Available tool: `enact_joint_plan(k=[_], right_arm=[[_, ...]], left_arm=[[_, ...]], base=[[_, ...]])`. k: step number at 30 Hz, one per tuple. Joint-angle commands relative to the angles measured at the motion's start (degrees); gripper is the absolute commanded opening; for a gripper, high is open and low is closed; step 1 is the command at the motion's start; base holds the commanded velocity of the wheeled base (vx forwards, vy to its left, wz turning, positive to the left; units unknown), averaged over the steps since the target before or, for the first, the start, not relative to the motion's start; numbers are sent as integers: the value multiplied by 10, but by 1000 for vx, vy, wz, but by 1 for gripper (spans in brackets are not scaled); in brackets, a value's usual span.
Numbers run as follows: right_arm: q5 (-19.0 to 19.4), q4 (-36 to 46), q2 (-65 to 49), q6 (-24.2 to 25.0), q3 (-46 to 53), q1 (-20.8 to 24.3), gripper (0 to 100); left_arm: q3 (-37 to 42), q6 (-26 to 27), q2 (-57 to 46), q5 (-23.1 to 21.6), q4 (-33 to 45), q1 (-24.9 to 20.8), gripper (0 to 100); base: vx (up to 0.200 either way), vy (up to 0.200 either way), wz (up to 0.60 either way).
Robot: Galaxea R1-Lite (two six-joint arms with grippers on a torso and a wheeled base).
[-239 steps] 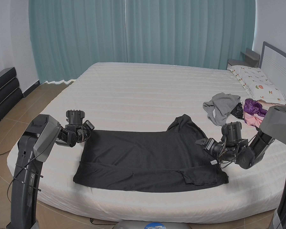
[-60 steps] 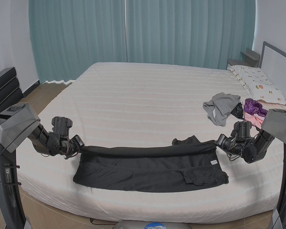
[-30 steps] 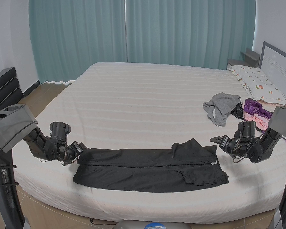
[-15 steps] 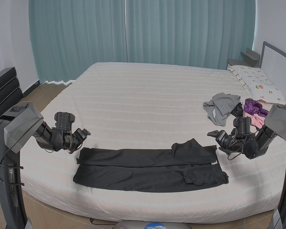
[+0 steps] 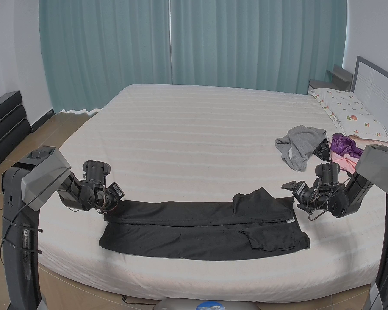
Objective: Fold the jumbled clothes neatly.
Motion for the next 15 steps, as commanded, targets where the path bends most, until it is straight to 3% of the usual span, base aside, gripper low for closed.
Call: enact_joint_plan(k=[1, 6, 15], right_arm=[[-1, 0, 10, 0, -2, -1, 100], [-1, 1, 14, 0, -3, -1, 100], [-1, 2, 26, -1, -11, -8, 100]], left_arm=[[5, -8, 7, 26, -3, 3, 0], [5, -44, 7, 57, -6, 13, 0], [5, -52, 10, 58, -22, 19, 0]], base=[[0, 0, 0], [0, 0, 0], [0, 0, 0]])
